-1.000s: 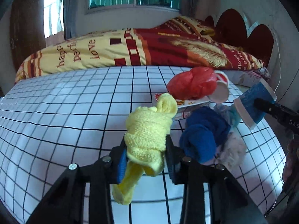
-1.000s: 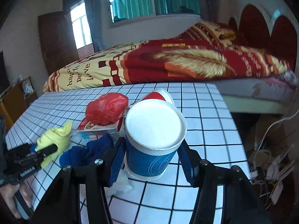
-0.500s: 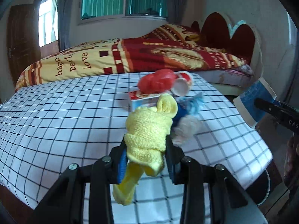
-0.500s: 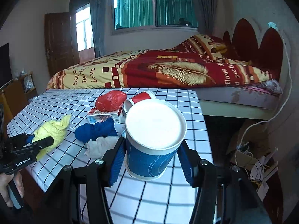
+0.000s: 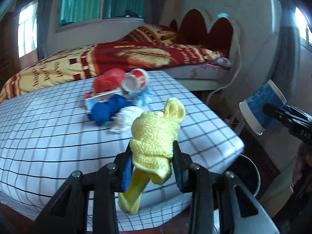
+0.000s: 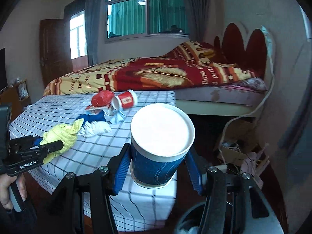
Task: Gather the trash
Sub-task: 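Carry the paper cup and yellow cloth over the black bin with both tools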
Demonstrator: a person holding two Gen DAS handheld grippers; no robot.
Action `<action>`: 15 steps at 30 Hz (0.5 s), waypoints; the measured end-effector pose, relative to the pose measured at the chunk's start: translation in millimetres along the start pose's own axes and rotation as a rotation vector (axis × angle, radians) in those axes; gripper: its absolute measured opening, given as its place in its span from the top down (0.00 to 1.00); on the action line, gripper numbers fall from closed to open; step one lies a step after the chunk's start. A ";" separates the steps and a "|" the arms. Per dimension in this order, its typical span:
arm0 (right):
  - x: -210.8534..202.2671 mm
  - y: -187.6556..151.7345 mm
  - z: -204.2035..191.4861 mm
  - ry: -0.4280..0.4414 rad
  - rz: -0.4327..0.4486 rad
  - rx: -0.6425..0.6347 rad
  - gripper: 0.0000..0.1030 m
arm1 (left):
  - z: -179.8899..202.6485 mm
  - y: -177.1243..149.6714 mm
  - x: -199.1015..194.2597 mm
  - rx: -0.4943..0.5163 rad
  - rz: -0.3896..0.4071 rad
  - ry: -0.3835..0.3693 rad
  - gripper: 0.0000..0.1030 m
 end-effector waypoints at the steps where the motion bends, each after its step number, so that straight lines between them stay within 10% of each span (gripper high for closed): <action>1: -5.8 -4.8 7.1 -0.014 -0.001 -0.002 0.44 | 7.9 -0.8 -0.9 0.007 0.000 -0.010 0.64; 15: -36.2 -70.6 86.3 -0.108 -0.057 0.087 0.44 | 106.1 -8.7 12.6 0.113 -0.037 -0.131 0.64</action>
Point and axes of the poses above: each gripper's, at about its wrist camera, not at the fingertips, and x roughly the way its jaws point, z to its right, y to its top, the point moved 9 cm from there along x, roughly the way its jaws point, and after that the axes turned 3 degrees about x, right-handed, at the moved point
